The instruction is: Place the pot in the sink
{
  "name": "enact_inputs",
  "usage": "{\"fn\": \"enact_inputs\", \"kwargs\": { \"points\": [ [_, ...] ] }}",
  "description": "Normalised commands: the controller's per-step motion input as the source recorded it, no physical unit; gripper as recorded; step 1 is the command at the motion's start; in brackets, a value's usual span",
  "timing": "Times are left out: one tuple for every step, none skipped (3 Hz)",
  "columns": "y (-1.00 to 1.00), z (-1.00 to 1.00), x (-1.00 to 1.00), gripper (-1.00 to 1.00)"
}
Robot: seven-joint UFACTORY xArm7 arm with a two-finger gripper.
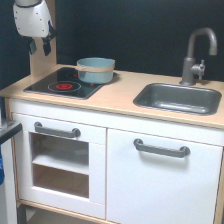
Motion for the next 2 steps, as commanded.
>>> {"fn": "enact_inputs", "kwargs": {
  "points": [
    [0.27, -0.17, 0.23, 1.0],
    [0.33, -0.16, 0.34, 1.0]
  ]
}}
